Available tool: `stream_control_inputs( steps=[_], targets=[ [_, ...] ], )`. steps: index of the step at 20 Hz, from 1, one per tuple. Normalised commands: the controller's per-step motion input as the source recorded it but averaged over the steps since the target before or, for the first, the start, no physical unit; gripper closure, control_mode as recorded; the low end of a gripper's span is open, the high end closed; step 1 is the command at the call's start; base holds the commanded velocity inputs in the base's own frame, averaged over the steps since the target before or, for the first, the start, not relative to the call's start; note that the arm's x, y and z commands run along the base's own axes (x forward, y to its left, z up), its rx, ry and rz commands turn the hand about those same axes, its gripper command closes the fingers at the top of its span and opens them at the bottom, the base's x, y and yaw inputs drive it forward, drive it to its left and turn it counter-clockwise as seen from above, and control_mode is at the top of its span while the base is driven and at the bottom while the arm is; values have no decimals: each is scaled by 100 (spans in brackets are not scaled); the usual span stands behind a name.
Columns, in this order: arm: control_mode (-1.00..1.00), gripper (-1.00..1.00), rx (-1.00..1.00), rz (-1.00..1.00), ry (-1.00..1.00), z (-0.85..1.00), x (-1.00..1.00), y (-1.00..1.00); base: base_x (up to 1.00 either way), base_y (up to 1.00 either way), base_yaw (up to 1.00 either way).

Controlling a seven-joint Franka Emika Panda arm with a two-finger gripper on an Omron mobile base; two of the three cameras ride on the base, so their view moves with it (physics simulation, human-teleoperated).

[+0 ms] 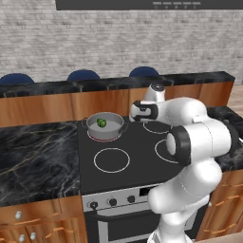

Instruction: Put the avocado and garlic in the pot. Retrieve the spatula and lightly stir the vegetables in the pot.

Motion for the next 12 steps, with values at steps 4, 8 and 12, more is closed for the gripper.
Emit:
stream_control_inputs(
  steps=[4,8,12],
  targets=[
    [-100,100,13,-20,0,0,42,80,0,0,0],
    [-100,100,14,-4,3,-2,9,71,0,0,0],
    [-100,100,6,4,2,0,1,44,0,0,0]
  ],
)
